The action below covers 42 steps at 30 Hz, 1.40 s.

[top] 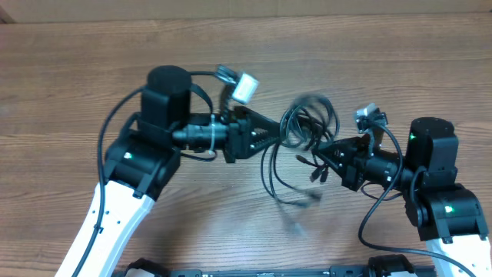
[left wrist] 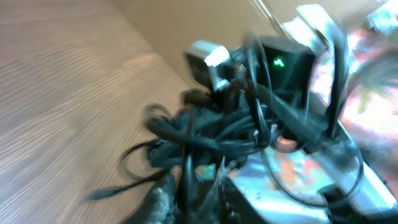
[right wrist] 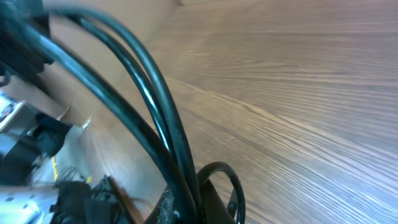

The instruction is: Untangle cables

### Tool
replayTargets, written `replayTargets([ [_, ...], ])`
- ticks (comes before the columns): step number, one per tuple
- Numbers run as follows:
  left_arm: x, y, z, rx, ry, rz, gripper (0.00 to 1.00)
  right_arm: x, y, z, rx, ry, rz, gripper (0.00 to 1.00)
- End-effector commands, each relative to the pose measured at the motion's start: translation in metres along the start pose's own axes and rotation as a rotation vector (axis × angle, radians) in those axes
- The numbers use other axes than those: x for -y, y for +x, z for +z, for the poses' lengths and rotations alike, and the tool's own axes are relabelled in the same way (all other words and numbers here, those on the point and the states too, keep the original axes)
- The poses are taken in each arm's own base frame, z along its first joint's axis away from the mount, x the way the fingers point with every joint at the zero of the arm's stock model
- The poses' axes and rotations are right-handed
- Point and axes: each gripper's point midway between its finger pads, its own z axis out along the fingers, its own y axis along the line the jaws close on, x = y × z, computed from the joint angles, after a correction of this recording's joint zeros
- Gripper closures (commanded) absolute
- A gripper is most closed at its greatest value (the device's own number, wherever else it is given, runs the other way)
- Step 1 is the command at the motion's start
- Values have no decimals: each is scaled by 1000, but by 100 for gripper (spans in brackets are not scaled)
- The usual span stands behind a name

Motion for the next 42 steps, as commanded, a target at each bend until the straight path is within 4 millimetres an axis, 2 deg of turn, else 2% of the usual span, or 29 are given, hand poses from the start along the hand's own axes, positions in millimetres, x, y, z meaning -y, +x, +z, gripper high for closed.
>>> replayTargets([
  [1, -5, -5, -9, 33, -61, 11, 8, 2, -7, -5, 23, 29, 6, 96],
  [2, -5, -4, -9, 29, -62, 16, 0, 2, -7, -5, 21, 30, 8, 96],
  [12, -6, -2, -9, 22, -64, 37, 0, 2, -4, -5, 12, 31, 19, 96],
  [15, -9, 6, -8, -6, -77, 117, 0, -1, -4, -5, 9, 10, 19, 96],
  [18, -22, 16, -10, -41, -136, 197, 0, -7, -3, -5, 5, -23, 18, 96],
  [20, -27, 21, -11, -66, -155, 265, 0, -12, -2, -5, 3, -53, 7, 96],
  [25, -29, 30, -12, -115, -149, 476, 3, -43, 1, -9, -2, -236, -121, 96],
  [30, -31, 40, -13, -165, -134, 679, 3, -57, 1, -13, 3, -322, -155, 96],
  [32, -32, 41, -13, -174, -130, 721, 0, -67, -1, -17, 12, -381, -174, 96],
  [35, -31, 41, -13, -175, -127, 730, 0, -84, -3, -25, 28, -485, -214, 96],
  [38, -24, 43, -12, -169, -81, 775, 0, -98, -1, -33, 45, -584, -291, 96],
  [42, -6, 46, -11, -145, 39, 880, 0, -101, 0, -35, 45, -604, -293, 96],
])
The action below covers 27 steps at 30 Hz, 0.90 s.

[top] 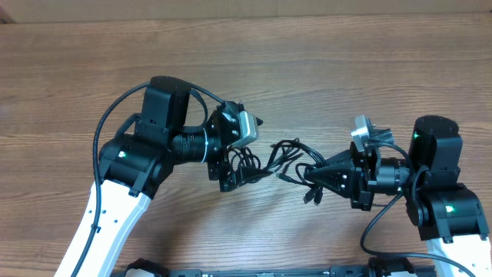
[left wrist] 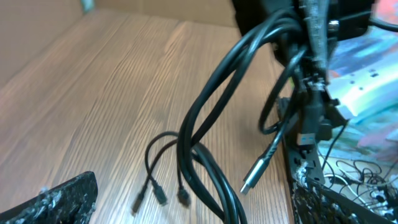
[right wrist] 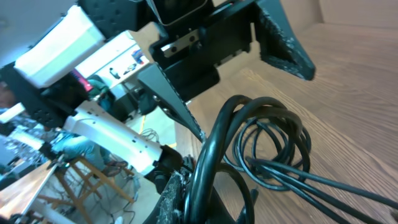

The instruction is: Untangle cables

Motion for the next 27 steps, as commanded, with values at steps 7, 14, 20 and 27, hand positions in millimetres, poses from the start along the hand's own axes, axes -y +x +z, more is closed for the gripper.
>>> replayTargets([
  [7, 33, -19, 4, 93, 153, 175, 0, -23, -8, -1, 15, -106, -76, 96],
  [14, 41, -22, 17, 98, 196, 244, 0, -30, -6, 4, 1, -139, -98, 96],
  [20, 41, -23, 18, 104, 193, 255, 32, -35, -7, 3, 3, -169, -101, 96],
  [27, 43, -29, 17, 134, 211, 275, 81, -38, -7, 2, 6, -191, -110, 96],
])
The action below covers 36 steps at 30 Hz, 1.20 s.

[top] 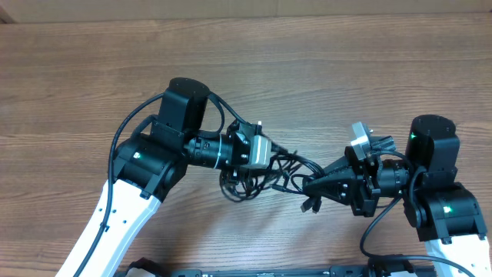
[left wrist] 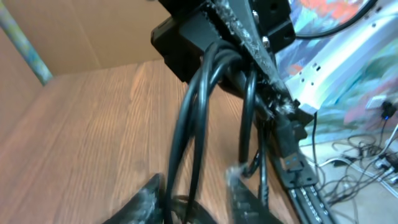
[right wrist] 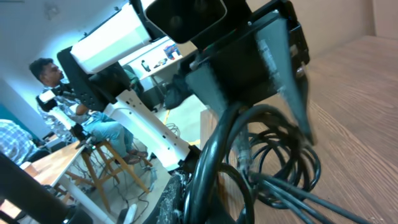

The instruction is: Untangle cables

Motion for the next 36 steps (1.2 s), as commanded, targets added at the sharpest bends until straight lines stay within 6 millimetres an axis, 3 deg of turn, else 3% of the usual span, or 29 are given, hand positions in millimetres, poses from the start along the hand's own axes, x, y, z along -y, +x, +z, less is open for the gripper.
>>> replayTargets([
  [1, 5, -7, 1, 30, 35, 16, 90, -11, -5, 0, 4, -40, -41, 96],
  [2, 6, -8, 1, 35, 41, 16, 96, -11, -5, 0, 4, -40, -41, 96],
  [6, 7, -9, 1, 44, 49, 18, 96, -11, -6, 0, 4, -40, -44, 95],
  [8, 8, -9, 1, 42, 50, 13, 96, -11, -6, 0, 4, -39, -44, 84],
  [9, 8, -8, 1, 41, 51, 9, 96, -11, -6, 0, 4, -38, -44, 75],
  [10, 9, -8, 1, 38, 53, 3, 96, -9, -6, 0, 3, -31, -42, 56],
  [12, 8, -5, 1, 25, 45, -30, 96, 5, -3, 0, -7, 50, -13, 30],
  [15, 6, -1, 1, 6, 31, -64, 96, 44, 10, -7, -35, 289, 130, 14],
  [17, 6, 3, 1, -14, 26, -86, 96, 57, 16, -12, -48, 373, 163, 12],
  [22, 7, 19, 0, -86, 2, -168, 96, 65, 20, -16, -59, 432, 177, 10],
  [36, -9, 39, -3, -178, -135, -487, 96, 58, 19, -12, -54, 386, 179, 11],
])
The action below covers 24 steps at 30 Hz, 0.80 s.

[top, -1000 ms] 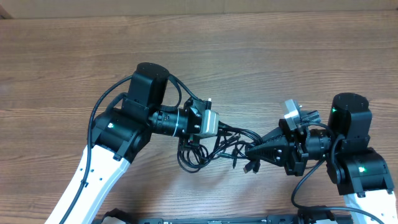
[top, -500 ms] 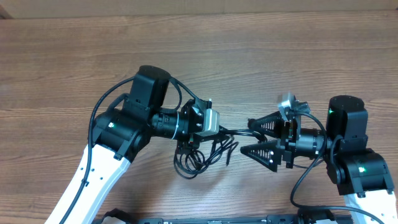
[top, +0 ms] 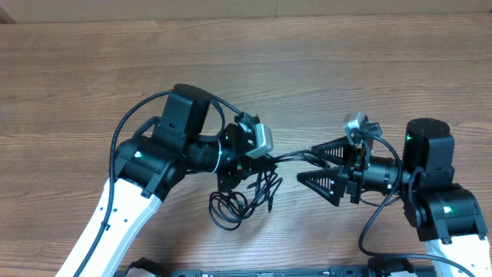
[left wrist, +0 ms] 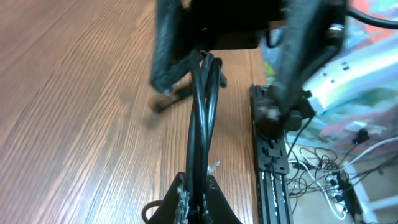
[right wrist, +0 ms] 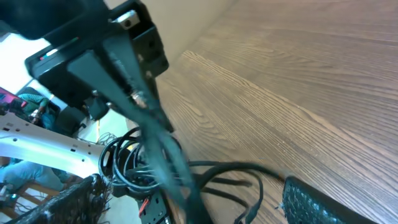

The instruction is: Untangle cables

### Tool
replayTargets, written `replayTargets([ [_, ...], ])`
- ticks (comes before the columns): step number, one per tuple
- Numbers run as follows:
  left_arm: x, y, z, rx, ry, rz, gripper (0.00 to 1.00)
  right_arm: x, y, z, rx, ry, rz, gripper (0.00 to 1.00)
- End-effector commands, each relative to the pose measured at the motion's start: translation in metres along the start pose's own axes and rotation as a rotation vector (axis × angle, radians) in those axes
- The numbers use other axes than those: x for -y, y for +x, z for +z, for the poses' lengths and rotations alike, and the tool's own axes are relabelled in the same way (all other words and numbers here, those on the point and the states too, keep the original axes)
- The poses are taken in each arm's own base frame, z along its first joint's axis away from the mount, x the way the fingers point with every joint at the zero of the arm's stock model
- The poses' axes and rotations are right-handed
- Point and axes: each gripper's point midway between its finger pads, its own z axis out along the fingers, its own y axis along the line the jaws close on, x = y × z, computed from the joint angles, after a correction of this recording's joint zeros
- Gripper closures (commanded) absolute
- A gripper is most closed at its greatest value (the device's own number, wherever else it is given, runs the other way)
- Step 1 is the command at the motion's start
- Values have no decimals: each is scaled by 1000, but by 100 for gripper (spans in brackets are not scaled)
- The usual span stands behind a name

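A tangle of black cables lies in loops on the wooden table, below my left gripper. That gripper is shut on two black strands that run straight away from it. The strands reach the space between the spread fingers of my right gripper. My right gripper is open; a blurred black strand crosses between its fingers, and I cannot tell whether it touches them. The cable loops show beyond it.
A black rail runs along the table's front edge, also visible as the rail in the left wrist view. A cardboard wall closes the far side. Both arms meet near the middle front of the table.
My right gripper was shut on the cable and is now open with its fingers wide. The bundle has dropped lower, under my left gripper, which is still shut on two strands.
Both grippers first held the bundle close together at mid table. Then they stood further apart with the cables stretched between them. After that they were nearer again, both shut. Now only my left gripper holds the cables and the loops lie on the table.
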Motion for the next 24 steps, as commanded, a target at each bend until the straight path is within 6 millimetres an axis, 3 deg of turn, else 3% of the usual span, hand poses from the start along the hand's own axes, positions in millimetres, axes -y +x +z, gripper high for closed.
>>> replayTargets([
  [1, -5, -3, 0, -2, -30, -113, 96, -11, -6, -2, 12, -39, -23, 9],
  [5, -2, -1, 0, -8, -18, -153, 96, -10, -6, -2, 12, -38, -24, 4],
  [12, 8, 14, -1, -64, 8, -299, 96, 10, 6, -2, -30, 84, -17, 14],
  [19, 10, 19, -1, -82, 9, -380, 96, 8, 24, -3, -92, 72, -134, 17],
  [22, 9, 18, -1, -78, 4, -455, 96, 6, 33, -4, -123, 60, -183, 25],
  [24, 9, 18, -1, -78, 2, -488, 96, 6, 35, -4, -130, 58, -198, 37],
])
